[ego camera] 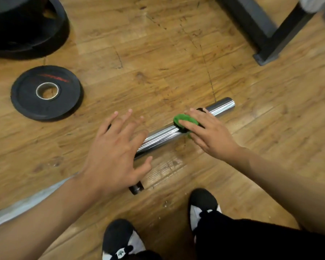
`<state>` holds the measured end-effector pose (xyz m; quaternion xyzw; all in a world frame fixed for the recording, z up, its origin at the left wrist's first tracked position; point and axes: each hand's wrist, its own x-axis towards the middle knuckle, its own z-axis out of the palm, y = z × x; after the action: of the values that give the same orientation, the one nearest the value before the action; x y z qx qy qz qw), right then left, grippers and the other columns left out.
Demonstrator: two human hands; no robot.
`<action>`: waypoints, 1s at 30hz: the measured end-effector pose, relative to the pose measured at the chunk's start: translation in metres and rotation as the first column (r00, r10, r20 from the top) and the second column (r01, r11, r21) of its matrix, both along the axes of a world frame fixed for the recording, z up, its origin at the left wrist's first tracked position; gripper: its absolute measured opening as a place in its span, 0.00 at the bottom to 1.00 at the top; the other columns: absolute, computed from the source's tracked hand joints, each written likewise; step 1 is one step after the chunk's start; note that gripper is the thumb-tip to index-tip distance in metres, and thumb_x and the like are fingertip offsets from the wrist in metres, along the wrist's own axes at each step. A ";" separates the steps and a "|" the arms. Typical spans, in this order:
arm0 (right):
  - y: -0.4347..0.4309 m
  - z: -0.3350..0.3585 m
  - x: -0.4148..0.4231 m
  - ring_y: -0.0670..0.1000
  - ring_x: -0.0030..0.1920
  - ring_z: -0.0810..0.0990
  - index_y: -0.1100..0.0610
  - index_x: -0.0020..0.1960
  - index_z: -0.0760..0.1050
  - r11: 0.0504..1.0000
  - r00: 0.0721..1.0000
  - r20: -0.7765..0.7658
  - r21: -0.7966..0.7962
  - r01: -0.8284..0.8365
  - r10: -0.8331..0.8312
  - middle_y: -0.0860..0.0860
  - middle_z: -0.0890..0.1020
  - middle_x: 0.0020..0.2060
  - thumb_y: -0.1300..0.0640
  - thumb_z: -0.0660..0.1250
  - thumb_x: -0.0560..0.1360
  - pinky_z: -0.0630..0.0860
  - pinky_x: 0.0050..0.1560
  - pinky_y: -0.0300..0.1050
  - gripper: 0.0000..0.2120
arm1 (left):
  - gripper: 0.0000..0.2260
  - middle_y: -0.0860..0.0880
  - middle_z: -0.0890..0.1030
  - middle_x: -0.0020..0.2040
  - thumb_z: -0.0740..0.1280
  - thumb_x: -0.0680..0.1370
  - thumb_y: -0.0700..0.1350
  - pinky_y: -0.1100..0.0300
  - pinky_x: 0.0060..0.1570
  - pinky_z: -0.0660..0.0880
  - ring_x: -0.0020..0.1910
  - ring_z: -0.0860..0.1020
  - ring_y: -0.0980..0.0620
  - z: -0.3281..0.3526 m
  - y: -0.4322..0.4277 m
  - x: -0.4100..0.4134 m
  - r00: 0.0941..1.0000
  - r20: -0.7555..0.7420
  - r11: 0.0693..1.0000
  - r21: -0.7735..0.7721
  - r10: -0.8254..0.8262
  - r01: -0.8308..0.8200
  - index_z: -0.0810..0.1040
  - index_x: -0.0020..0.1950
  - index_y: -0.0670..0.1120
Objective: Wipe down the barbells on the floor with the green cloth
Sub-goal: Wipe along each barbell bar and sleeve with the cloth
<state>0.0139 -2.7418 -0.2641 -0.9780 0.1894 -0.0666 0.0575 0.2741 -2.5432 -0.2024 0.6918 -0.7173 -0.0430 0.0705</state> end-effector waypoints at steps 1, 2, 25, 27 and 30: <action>-0.014 -0.003 -0.007 0.61 0.77 0.67 0.55 0.75 0.71 0.991 0.989 0.062 0.005 0.137 -0.137 0.59 0.73 0.73 0.59 0.62 0.82 0.59 0.79 0.64 0.21 | 0.27 0.42 0.78 0.72 0.61 0.76 0.63 0.39 0.79 0.59 0.77 0.69 0.37 -0.002 -0.002 0.003 1.000 -0.018 1.000 -0.018 0.006 -0.006 0.84 0.62 0.45; -0.027 -0.004 -0.013 0.61 0.77 0.68 0.56 0.73 0.73 0.954 0.946 0.122 0.032 0.299 -0.301 0.59 0.74 0.72 0.60 0.61 0.81 0.60 0.77 0.68 0.21 | 0.26 0.42 0.79 0.71 0.61 0.75 0.63 0.39 0.78 0.60 0.77 0.70 0.37 -0.003 -0.005 0.006 0.999 -0.035 0.999 -0.033 0.010 -0.012 0.84 0.61 0.45; -0.021 -0.025 0.107 0.60 0.62 0.78 0.56 0.59 0.81 0.902 0.813 0.409 0.066 0.426 -0.414 0.58 0.81 0.55 0.54 0.61 0.83 0.61 0.78 0.61 0.12 | 0.27 0.44 0.74 0.75 0.59 0.78 0.64 0.43 0.80 0.52 0.80 0.64 0.40 0.012 -0.056 0.053 0.977 0.088 0.973 0.115 0.192 -0.201 0.83 0.64 0.48; -0.010 -0.031 0.111 0.59 0.63 0.78 0.55 0.64 0.80 0.987 0.918 0.378 -0.045 0.152 -0.124 0.58 0.81 0.60 0.53 0.62 0.84 0.63 0.77 0.58 0.13 | 0.26 0.41 0.74 0.75 0.59 0.78 0.63 0.44 0.80 0.52 0.79 0.65 0.39 0.017 -0.055 0.051 0.969 0.135 0.970 0.102 0.205 -0.220 0.83 0.62 0.46; -0.049 -0.034 0.096 0.59 0.65 0.79 0.54 0.66 0.80 0.985 0.936 0.353 -0.161 0.062 -0.001 0.59 0.81 0.64 0.50 0.62 0.85 0.67 0.76 0.59 0.15 | 0.23 0.41 0.78 0.71 0.63 0.76 0.61 0.40 0.80 0.57 0.77 0.69 0.39 0.008 -0.046 0.038 0.954 0.183 0.967 0.042 0.239 -0.251 0.85 0.56 0.44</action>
<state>0.1099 -2.7911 -0.2979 -0.9484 0.1853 -0.2571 0.0057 0.3121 -2.5889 -0.1941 0.7784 -0.6277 0.0041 -0.0111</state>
